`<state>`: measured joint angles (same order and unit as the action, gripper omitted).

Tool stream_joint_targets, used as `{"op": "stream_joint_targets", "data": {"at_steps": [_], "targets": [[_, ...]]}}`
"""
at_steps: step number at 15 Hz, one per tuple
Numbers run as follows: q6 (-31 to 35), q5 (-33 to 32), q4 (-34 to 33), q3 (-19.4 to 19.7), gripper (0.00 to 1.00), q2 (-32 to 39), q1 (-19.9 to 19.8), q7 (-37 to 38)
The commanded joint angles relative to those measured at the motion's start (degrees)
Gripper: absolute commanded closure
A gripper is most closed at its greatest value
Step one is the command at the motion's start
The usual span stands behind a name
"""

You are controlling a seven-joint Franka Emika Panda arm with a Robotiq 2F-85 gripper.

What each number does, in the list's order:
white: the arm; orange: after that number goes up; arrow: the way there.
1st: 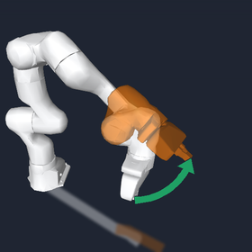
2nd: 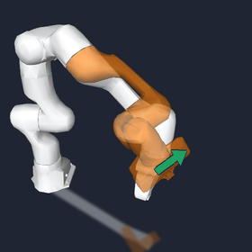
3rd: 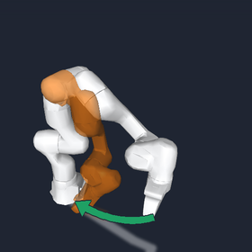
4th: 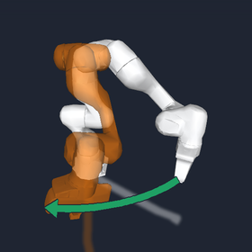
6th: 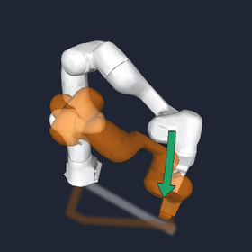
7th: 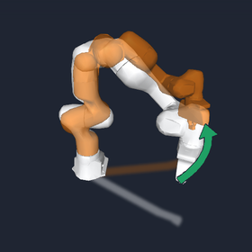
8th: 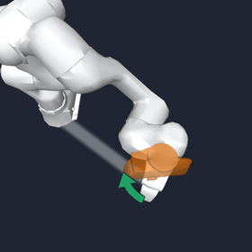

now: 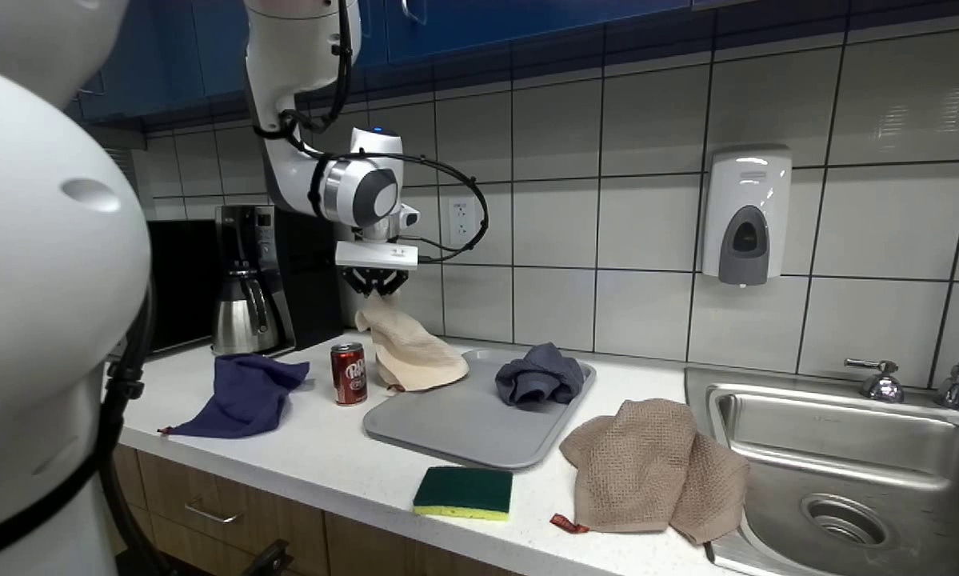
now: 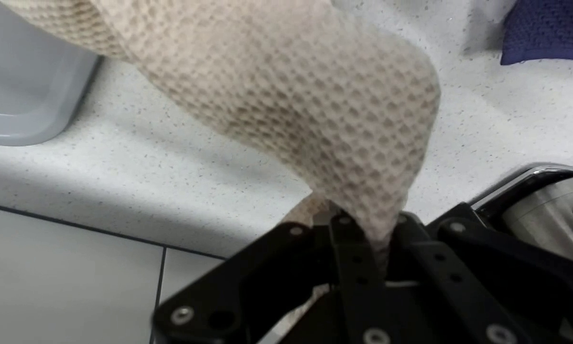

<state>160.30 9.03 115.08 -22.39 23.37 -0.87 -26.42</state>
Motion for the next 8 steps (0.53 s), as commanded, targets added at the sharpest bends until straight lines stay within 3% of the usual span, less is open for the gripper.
{"op": "stream_joint_targets", "data": {"at_steps": [1, 2, 8], "targets": [[-3.03, 0.38, -1.24, -0.33, 0.67, -0.27, -0.71, -1.45], [-3.31, 0.38, -1.33, -0.26, 0.66, -0.25, -0.63, -1.41], [-2.97, 0.91, -1.37, -0.24, 0.23, -0.21, -0.55, -1.0]]}}
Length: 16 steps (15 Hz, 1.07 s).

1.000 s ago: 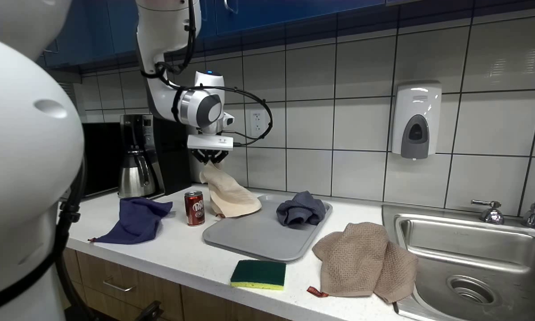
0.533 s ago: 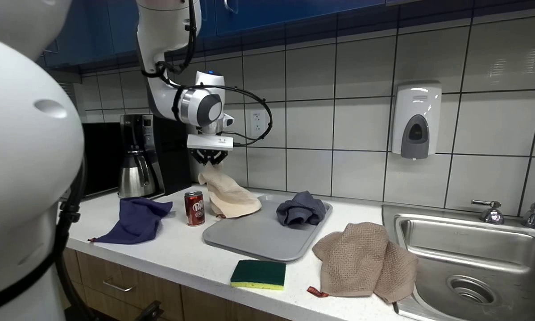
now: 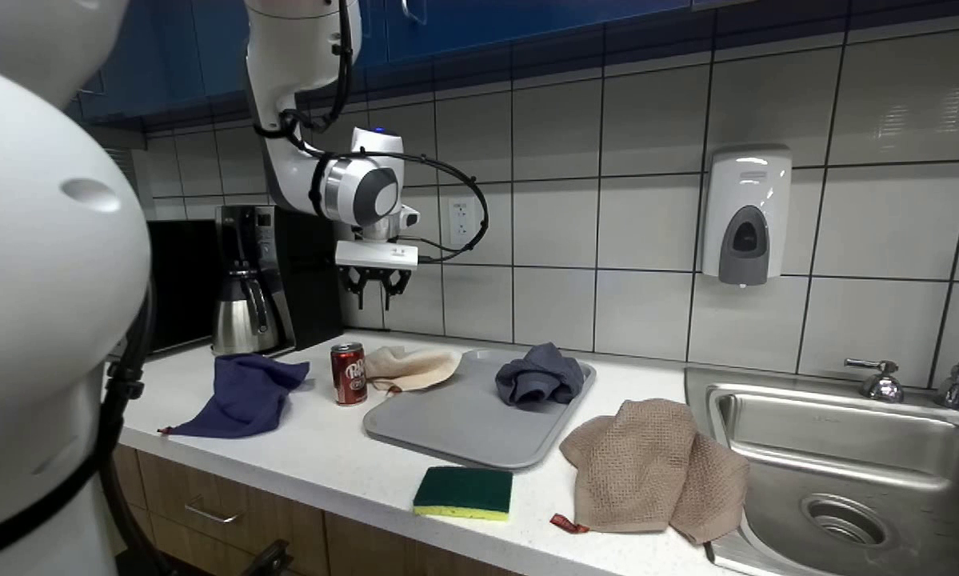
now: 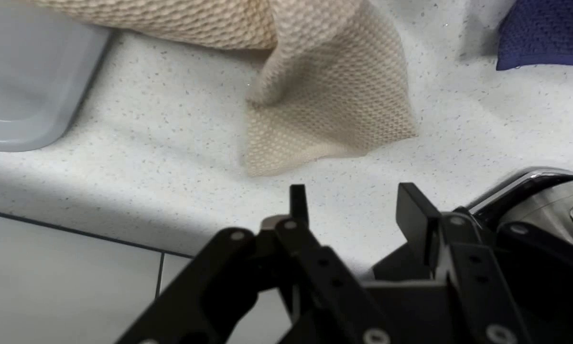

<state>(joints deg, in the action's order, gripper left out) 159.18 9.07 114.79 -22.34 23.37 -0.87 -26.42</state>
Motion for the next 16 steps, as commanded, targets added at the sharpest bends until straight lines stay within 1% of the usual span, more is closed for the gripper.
{"op": "stream_joint_targets", "data": {"at_steps": [1, 3, 4, 5, 6, 7, 16], "targets": [[-1.77, 0.84, -1.06, -0.21, 0.14, -0.24, -0.48, -0.82], [-1.8, 0.89, -1.01, -0.08, 0.0, -0.31, -0.39, -0.49], [-1.87, 1.05, -0.99, -0.06, 0.0, -0.33, -0.37, -0.24], [-0.04, 0.26, -0.18, 0.42, 0.0, 0.02, 0.42, 0.09], [-0.02, 0.27, -0.17, 0.43, 0.03, 0.05, 0.43, 0.1], [0.01, 0.26, -0.15, 0.42, 0.0, 0.12, 0.45, 0.11], [0.05, 0.24, -0.14, 0.38, 0.0, 0.4, 0.46, 0.12]]}}
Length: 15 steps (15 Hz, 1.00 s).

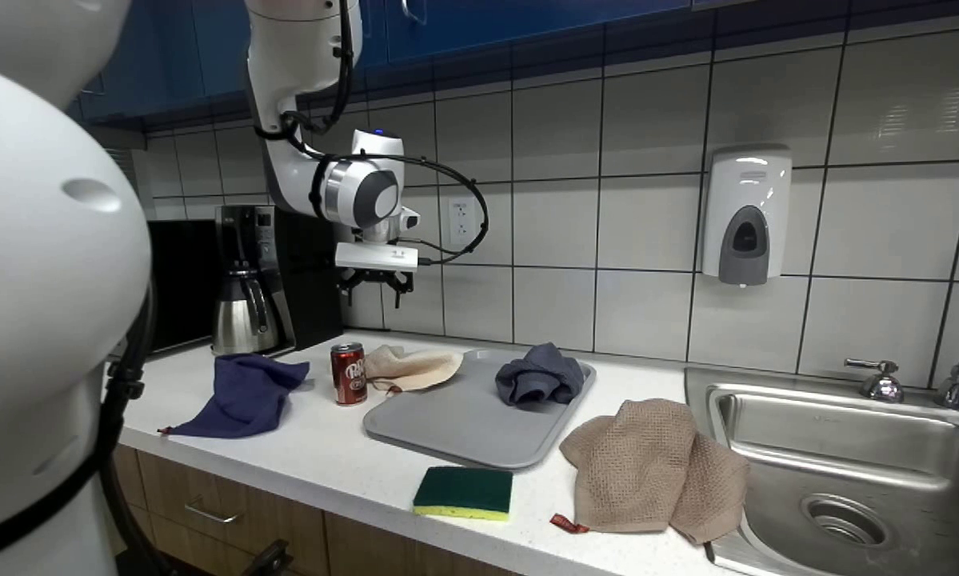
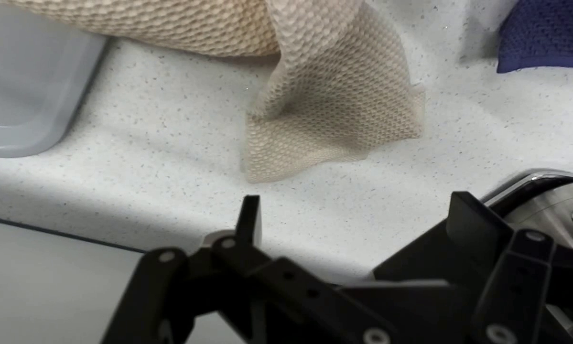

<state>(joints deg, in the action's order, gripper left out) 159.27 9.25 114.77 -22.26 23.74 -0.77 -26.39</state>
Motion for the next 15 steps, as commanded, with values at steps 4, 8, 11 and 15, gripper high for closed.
{"op": "stream_joint_targets", "data": {"at_steps": [4, 8, 11, 15], "targets": [[-0.02, 0.79, 0.8, -0.33, 0.0, -0.8, -0.51, -0.83], [1.05, 1.91, 2.29, -0.93, 0.0, -1.62, -1.97, -1.89], [1.37, 2.22, 2.74, -0.66, 0.0, -1.64, -2.94, -1.92], [2.48, 1.24, 3.51, 0.92, 0.0, -1.27, -3.52, -0.79]]}}
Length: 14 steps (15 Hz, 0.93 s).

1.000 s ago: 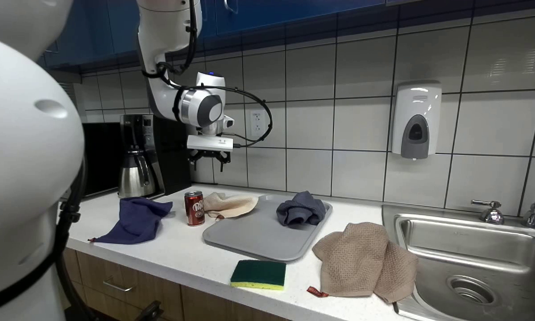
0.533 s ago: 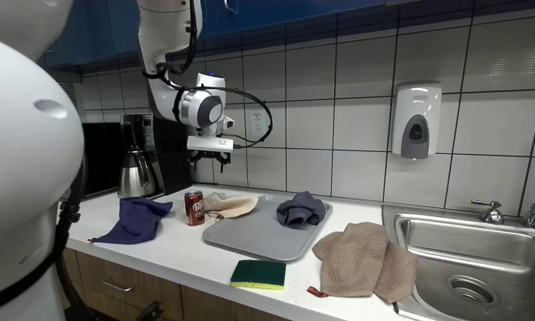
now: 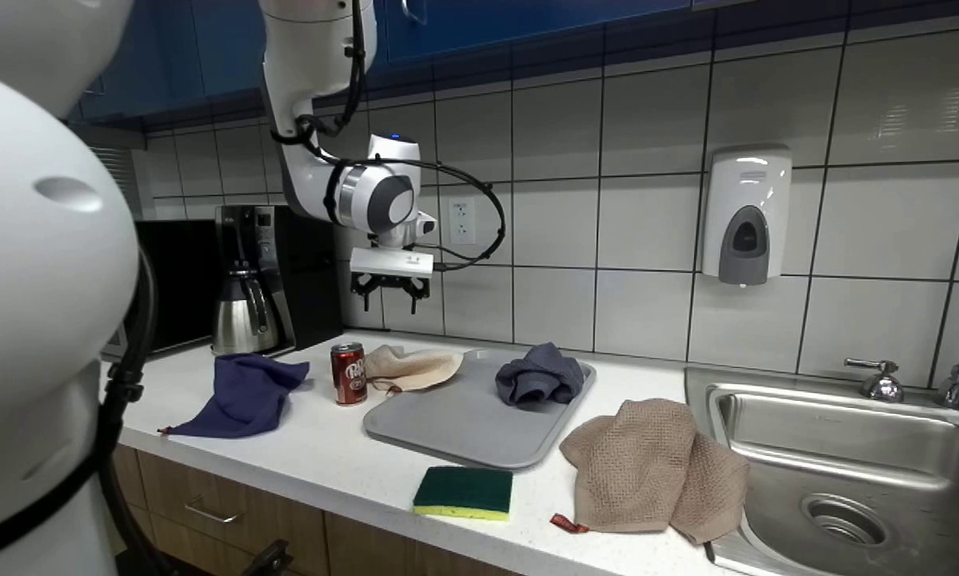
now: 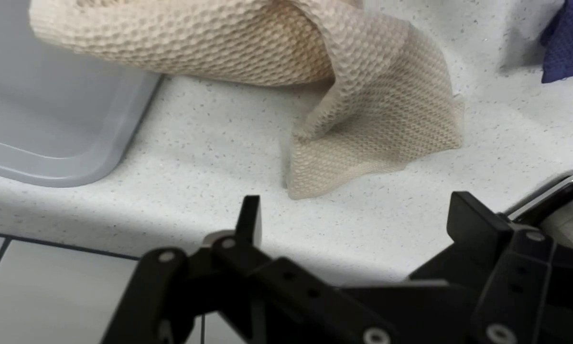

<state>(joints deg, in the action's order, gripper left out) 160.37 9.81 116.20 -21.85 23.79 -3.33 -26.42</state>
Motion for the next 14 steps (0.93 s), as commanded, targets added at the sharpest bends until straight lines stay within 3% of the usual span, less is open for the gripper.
{"op": "stream_joint_targets", "data": {"at_steps": [1, 14], "targets": [[1.62, 0.35, 2.28, 1.04, 0.0, -1.17, -0.91, -0.42], [1.8, -6.44, 2.41, 12.31, 0.0, 0.83, 4.44, 10.94]]}}
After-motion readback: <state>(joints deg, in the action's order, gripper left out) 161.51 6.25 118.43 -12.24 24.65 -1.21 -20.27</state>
